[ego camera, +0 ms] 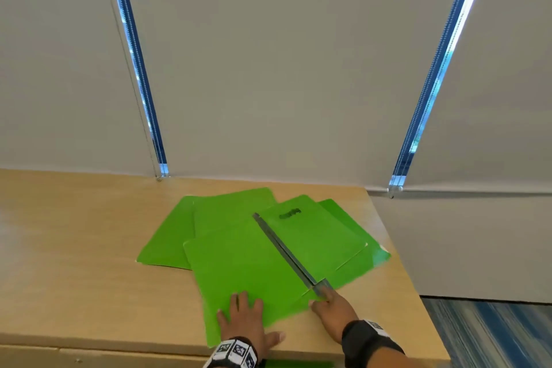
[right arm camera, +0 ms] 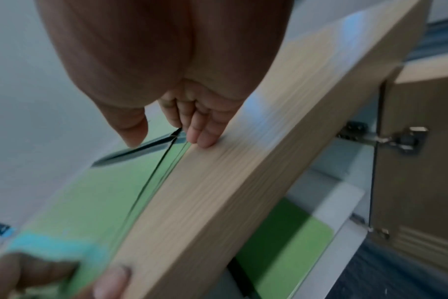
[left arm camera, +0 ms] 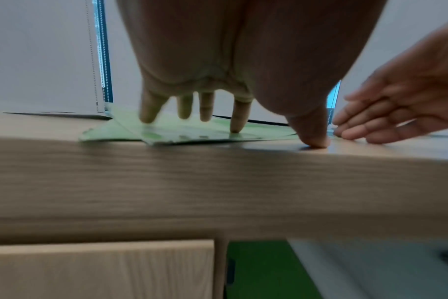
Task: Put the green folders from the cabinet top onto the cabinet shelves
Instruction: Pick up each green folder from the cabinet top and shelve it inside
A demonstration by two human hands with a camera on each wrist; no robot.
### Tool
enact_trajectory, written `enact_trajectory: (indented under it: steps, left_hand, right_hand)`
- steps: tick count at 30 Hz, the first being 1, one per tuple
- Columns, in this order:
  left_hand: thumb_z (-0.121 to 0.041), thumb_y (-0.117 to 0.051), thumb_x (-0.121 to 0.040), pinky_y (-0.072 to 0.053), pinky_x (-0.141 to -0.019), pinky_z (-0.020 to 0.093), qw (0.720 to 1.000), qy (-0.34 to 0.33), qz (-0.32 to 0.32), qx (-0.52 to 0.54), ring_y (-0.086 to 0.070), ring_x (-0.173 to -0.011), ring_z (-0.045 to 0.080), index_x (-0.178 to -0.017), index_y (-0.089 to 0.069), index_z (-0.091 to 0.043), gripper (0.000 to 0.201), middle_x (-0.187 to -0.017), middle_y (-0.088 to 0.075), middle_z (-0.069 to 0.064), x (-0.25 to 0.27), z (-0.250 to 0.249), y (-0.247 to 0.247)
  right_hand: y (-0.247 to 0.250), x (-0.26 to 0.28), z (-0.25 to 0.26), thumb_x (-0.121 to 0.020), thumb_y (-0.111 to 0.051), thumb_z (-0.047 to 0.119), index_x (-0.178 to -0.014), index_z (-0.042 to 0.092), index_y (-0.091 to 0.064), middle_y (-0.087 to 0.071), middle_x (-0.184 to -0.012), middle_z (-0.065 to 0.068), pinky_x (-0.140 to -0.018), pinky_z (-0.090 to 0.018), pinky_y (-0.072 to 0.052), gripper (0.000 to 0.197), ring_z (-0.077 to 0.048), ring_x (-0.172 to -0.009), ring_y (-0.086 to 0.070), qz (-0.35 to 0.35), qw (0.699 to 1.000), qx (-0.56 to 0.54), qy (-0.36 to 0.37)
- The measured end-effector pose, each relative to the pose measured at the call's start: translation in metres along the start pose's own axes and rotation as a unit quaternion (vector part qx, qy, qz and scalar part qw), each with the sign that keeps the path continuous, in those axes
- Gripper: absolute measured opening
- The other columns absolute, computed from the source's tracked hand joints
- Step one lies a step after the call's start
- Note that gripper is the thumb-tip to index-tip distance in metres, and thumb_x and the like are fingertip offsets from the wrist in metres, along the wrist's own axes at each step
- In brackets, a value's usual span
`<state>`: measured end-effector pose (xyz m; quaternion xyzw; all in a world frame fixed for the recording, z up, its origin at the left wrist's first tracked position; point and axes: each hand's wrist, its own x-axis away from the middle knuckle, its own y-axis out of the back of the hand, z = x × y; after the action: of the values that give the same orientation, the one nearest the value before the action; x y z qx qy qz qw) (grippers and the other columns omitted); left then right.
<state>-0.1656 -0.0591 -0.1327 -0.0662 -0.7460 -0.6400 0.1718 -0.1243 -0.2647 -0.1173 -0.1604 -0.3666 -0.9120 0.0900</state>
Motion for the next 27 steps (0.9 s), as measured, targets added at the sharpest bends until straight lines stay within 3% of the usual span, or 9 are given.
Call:
enact_trajectory:
  steps: [2, 6, 8, 13, 16, 19, 21, 24, 27]
  left_hand:
    - [-0.077, -0.056, -0.068, -0.013, -0.112, 0.064, 1.000, -0.011, 0.028, 0.007, -0.002, -0.148, 0.031, -0.148, -0.015, -0.024, 0.104, -0.160, -0.007, 0.004, 0.009, 0.000, -0.003]
    - [-0.021, -0.066, -0.083, -0.028, -0.109, 0.063, 0.999, -0.023, 0.031, -0.004, -0.013, -0.145, 0.031, -0.151, -0.005, -0.028, 0.092, -0.158, -0.012, 0.000, 0.030, 0.004, 0.003]
    - [-0.012, -0.063, -0.083, -0.031, -0.108, 0.061, 0.999, -0.017, 0.039, -0.003, -0.015, -0.144, 0.032, -0.152, -0.003, -0.028, 0.093, -0.158, -0.013, 0.001, 0.037, 0.004, 0.005]
    - [-0.017, -0.049, -0.088, -0.018, -0.113, 0.062, 0.999, -0.015, 0.046, 0.026, -0.013, -0.144, 0.032, -0.151, -0.008, -0.034, 0.077, -0.157, -0.012, 0.007, 0.054, 0.010, -0.004]
    - [-0.017, -0.043, -0.092, -0.013, -0.115, 0.059, 0.998, -0.030, 0.021, 0.048, -0.010, -0.147, 0.029, -0.151, -0.006, -0.039, 0.074, -0.159, -0.010, 0.006, 0.067, 0.017, -0.013]
    - [-0.011, -0.042, -0.093, -0.009, -0.118, 0.055, 0.996, -0.038, -0.011, 0.081, -0.005, -0.148, 0.025, -0.148, 0.000, -0.046, 0.077, -0.161, -0.003, 0.002, 0.079, 0.029, -0.017]
    - [-0.015, -0.045, -0.092, -0.008, -0.119, 0.053, 0.992, -0.038, -0.046, 0.112, -0.002, -0.149, 0.024, -0.144, 0.006, -0.048, 0.080, -0.162, 0.000, 0.001, 0.086, 0.034, -0.015]
    - [-0.027, -0.054, -0.088, -0.005, -0.120, 0.049, 0.978, -0.013, -0.049, 0.203, -0.001, -0.149, 0.023, -0.146, 0.008, -0.044, 0.086, -0.162, 0.003, 0.000, 0.094, 0.035, -0.001]
    - [-0.044, -0.056, -0.087, -0.012, -0.119, 0.052, 0.902, 0.028, -0.019, 0.431, -0.009, -0.148, 0.026, -0.151, 0.001, -0.037, 0.086, -0.162, -0.003, 0.002, 0.101, 0.030, 0.036]
  right_hand:
    - [0.003, 0.003, 0.003, -0.092, -0.059, 0.034, -0.146, 0.012, -0.036, -0.043, -0.149, -0.004, -0.107, -0.025, -0.033, 0.063, -0.020, -0.133, -0.044, 0.002, 0.998, -0.057, -0.017]
    - [0.002, 0.010, 0.005, -0.093, -0.055, 0.041, -0.146, 0.005, -0.032, -0.039, -0.151, -0.009, -0.110, -0.029, -0.031, 0.068, -0.023, -0.136, -0.039, 0.004, 0.994, -0.096, -0.051]
    - [0.001, 0.015, 0.009, -0.092, -0.057, 0.042, -0.148, 0.003, -0.025, -0.036, -0.152, -0.011, -0.111, -0.031, -0.031, 0.075, -0.025, -0.137, -0.038, 0.010, 0.990, -0.123, -0.060]
    - [-0.004, -0.001, -0.004, -0.062, -0.085, 0.045, -0.143, 0.007, -0.022, -0.055, -0.125, -0.022, -0.096, -0.047, -0.052, 0.109, -0.035, -0.110, -0.059, -0.022, 0.939, -0.311, -0.145]
    - [0.011, 0.018, 0.014, -0.087, -0.068, 0.022, -0.129, -0.007, -0.042, -0.061, -0.111, -0.026, -0.082, -0.042, -0.056, 0.057, -0.031, -0.094, -0.063, -0.016, 0.868, -0.469, -0.163]
    - [0.027, 0.020, 0.024, -0.097, -0.051, 0.013, -0.134, -0.005, -0.042, -0.051, -0.131, -0.029, -0.090, -0.043, -0.052, 0.043, -0.035, -0.105, -0.059, -0.017, 0.806, -0.571, -0.158]
    - [0.038, 0.025, 0.034, -0.097, -0.046, 0.003, -0.132, -0.003, -0.044, -0.051, -0.127, -0.027, -0.089, -0.042, -0.052, 0.035, -0.036, -0.107, -0.056, -0.001, 0.785, -0.599, -0.160]
    - [0.048, 0.036, 0.052, -0.097, -0.042, -0.003, -0.105, 0.000, -0.050, -0.051, -0.097, -0.022, -0.068, -0.036, -0.055, 0.012, -0.030, -0.085, -0.055, 0.034, 0.779, -0.608, -0.151]
    - [0.045, 0.052, 0.073, -0.097, -0.042, -0.002, -0.092, 0.003, -0.047, -0.046, -0.083, -0.015, -0.053, -0.030, -0.059, 0.008, -0.024, -0.075, -0.050, 0.094, 0.779, -0.609, -0.116]
